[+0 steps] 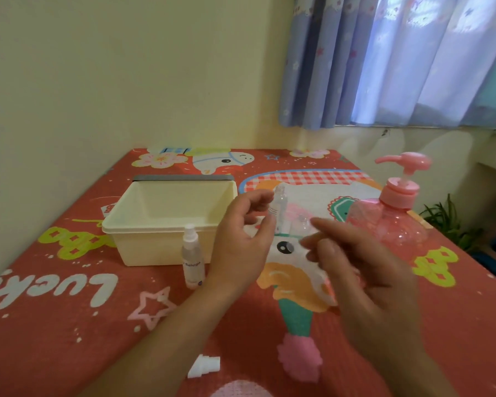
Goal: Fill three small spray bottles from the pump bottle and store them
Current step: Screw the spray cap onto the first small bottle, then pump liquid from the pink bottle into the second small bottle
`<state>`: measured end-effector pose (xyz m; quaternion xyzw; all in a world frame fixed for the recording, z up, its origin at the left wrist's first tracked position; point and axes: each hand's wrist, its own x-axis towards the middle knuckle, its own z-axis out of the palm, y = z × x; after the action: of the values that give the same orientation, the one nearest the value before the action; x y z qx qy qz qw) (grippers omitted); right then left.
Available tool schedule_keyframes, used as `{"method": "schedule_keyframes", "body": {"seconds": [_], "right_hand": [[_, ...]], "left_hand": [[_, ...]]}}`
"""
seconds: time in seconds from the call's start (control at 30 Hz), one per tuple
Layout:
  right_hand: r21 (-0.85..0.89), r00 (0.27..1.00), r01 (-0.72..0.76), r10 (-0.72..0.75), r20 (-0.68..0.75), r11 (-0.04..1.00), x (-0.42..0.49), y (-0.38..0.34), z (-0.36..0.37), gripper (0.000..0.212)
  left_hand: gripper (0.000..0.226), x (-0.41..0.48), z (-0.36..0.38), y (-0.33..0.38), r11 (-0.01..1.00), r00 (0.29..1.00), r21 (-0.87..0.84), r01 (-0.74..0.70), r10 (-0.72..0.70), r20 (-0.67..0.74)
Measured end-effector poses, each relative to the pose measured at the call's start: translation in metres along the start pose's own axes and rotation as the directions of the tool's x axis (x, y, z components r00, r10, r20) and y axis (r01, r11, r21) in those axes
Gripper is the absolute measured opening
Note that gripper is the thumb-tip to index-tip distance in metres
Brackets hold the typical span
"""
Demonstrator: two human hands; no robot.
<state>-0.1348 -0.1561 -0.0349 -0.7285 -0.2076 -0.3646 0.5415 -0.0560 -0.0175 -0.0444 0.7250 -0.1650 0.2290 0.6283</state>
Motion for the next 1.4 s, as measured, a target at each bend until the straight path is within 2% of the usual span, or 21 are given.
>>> {"method": "schedule_keyframes", "body": {"seconds": [0.13,0.27,0.33,0.43,0.5,0.6,0.77,0.97,1.13,1.27,1.4], "right_hand": [[-0.064,0.971,0.161,-0.170,-0.168,0.985,0.025,-0.024,-0.035,0.022],[-0.246,0.937,0.140,-0.208,-0.280,0.959,0.053,-0.021,-0.062,0.024],[-0.228,0.933,0.078,-0.152,-0.326,0.971,0.069,-0.012,-0.068,0.031],[-0.126,0.952,-0.061,0.020,-0.306,0.990,0.087,0.003,-0.072,0.038],[-0.031,0.955,-0.162,0.149,-0.255,0.986,0.092,0.011,-0.072,0.035],[0.025,0.953,-0.233,0.233,-0.194,0.972,0.093,0.019,-0.069,0.024],[0.044,0.955,-0.240,0.244,-0.167,0.970,0.092,0.026,-0.069,0.023],[0.098,0.955,-0.239,0.252,-0.158,0.966,0.093,0.026,-0.068,0.024],[0.118,0.953,-0.243,0.260,-0.158,0.963,0.093,0.029,-0.069,0.024],[0.118,0.953,-0.244,0.260,-0.154,0.963,0.093,0.029,-0.069,0.024],[0.109,0.953,-0.244,0.259,-0.155,0.964,0.093,0.029,-0.068,0.025]], "left_hand": [[0.043,0.016,0.026,-0.013,0.984,0.984,-0.041,0.172,-0.170,0.047],[0.056,0.030,0.047,-0.022,0.960,0.960,-0.018,0.280,-0.280,0.017],[0.060,0.036,0.054,-0.025,0.955,0.955,0.011,0.295,-0.295,0.012],[0.062,0.047,0.062,-0.029,0.929,0.929,0.004,0.370,-0.370,-0.012],[0.061,0.052,0.066,-0.034,0.900,0.899,-0.005,0.437,-0.437,-0.025],[0.064,0.057,0.071,-0.049,0.851,0.851,-0.008,0.524,-0.524,-0.005],[0.067,0.060,0.077,-0.075,0.840,0.840,0.016,0.543,-0.542,-0.015],[0.047,0.061,0.078,-0.089,0.851,0.853,0.072,0.521,-0.521,-0.020],[0.040,0.060,0.078,-0.091,0.856,0.859,0.077,0.510,-0.505,-0.083],[0.039,0.057,0.074,-0.081,0.884,0.877,0.015,0.468,-0.462,-0.129],[0.032,0.056,0.074,-0.070,0.932,0.921,-0.030,0.362,-0.363,-0.139]]}}
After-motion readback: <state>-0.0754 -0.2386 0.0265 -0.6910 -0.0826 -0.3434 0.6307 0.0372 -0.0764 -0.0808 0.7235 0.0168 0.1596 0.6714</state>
